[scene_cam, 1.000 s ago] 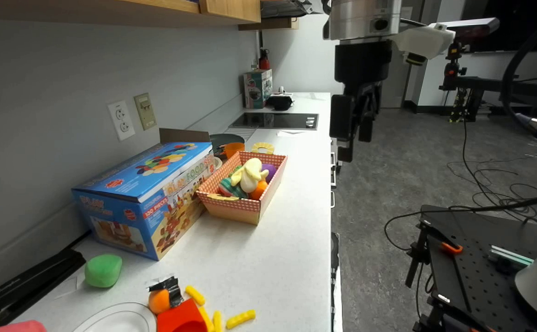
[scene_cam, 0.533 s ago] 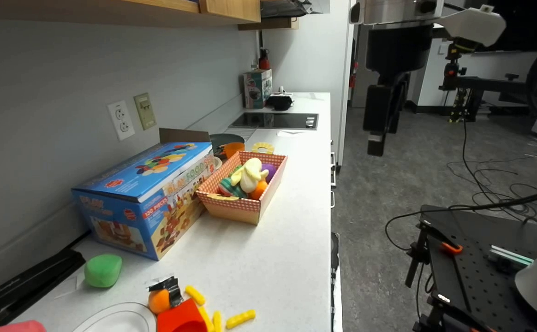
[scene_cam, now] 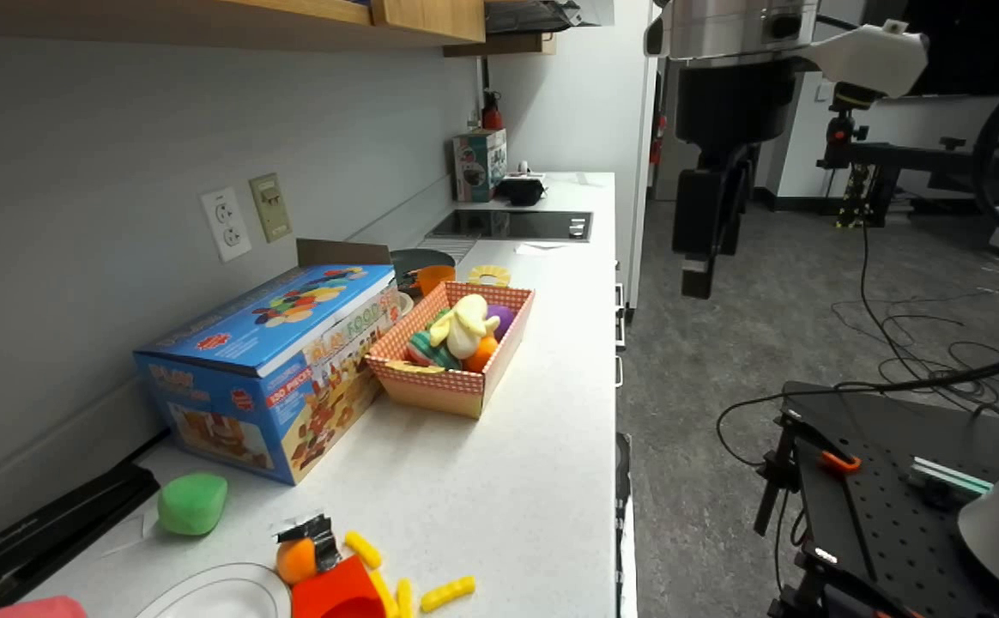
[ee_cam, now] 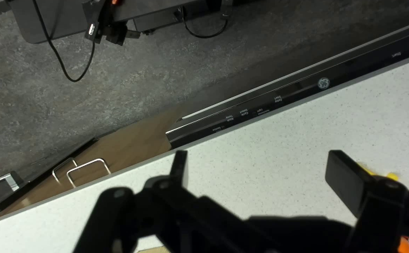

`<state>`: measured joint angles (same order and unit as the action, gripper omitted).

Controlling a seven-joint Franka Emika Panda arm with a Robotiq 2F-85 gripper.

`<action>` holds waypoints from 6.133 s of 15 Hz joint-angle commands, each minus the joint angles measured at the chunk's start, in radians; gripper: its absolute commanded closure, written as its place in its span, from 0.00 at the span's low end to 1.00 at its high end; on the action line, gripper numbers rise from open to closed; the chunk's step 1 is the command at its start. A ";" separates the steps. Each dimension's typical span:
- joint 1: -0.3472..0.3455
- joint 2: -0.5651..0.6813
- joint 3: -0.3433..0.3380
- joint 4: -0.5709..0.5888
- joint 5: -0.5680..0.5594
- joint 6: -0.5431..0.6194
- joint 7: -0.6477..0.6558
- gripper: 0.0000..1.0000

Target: Close the left door of the open upper cabinet then open the right door

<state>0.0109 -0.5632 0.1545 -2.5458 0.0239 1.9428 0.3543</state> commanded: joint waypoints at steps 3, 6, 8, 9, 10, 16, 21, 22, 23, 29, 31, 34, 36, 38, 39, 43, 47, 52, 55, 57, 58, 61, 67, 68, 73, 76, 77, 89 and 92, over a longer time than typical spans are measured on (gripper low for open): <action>0.009 -0.048 -0.002 -0.018 0.001 0.011 -0.003 0.00; 0.013 -0.143 0.007 -0.053 -0.011 -0.005 -0.002 0.00; 0.019 -0.217 0.014 -0.081 -0.014 -0.007 -0.011 0.00; 0.021 -0.247 0.019 -0.092 -0.015 -0.008 -0.011 0.00; 0.020 -0.275 0.023 -0.102 -0.016 -0.007 -0.010 0.00; 0.009 -0.304 0.034 -0.098 0.003 -0.011 -0.008 0.00; 0.013 -0.302 0.032 -0.109 -0.002 0.004 -0.018 0.00; 0.016 -0.314 0.035 -0.114 -0.006 0.003 -0.020 0.00; 0.018 -0.337 0.042 -0.121 -0.010 0.000 -0.017 0.00; 0.054 -0.509 0.093 -0.138 -0.011 -0.003 -0.004 0.00; 0.062 -0.554 0.115 -0.134 -0.011 -0.007 0.000 0.00; 0.066 -0.596 0.142 -0.125 -0.015 -0.022 -0.006 0.00; 0.050 -0.538 0.138 -0.100 0.001 -0.011 -0.006 0.00; 0.050 -0.532 0.137 -0.101 0.001 -0.011 -0.005 0.00; 0.050 -0.528 0.136 -0.101 0.001 -0.011 -0.005 0.00; 0.050 -0.524 0.136 -0.101 0.001 -0.011 -0.005 0.00; 0.050 -0.524 0.136 -0.101 0.001 -0.011 -0.005 0.00; 0.052 -0.538 0.143 -0.093 -0.005 -0.030 -0.005 0.00; 0.052 -0.543 0.144 -0.098 -0.008 -0.010 -0.006 0.00; 0.047 -0.546 0.148 -0.100 -0.011 0.002 -0.002 0.00; 0.047 -0.547 0.148 -0.102 -0.012 0.014 -0.002 0.00; 0.042 -0.549 0.153 -0.104 -0.016 0.037 0.002 0.00; 0.050 -0.527 0.143 -0.098 0.000 0.021 -0.005 0.00; 0.050 -0.527 0.143 -0.098 0.000 0.021 -0.005 0.00; 0.050 -0.527 0.143 -0.098 0.000 0.021 -0.005 0.00; -0.002 -0.398 0.129 -0.143 -0.042 0.289 -0.035 0.00; -0.013 -0.376 0.133 -0.155 -0.056 0.351 -0.032 0.00; -0.026 -0.313 0.009 -0.078 -0.207 0.135 -0.260 0.00; 0.030 -0.362 -0.026 -0.024 -0.200 -0.017 -0.357 0.00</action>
<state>-0.0130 -0.8690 0.1622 -2.6262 -0.1711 2.0658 0.0862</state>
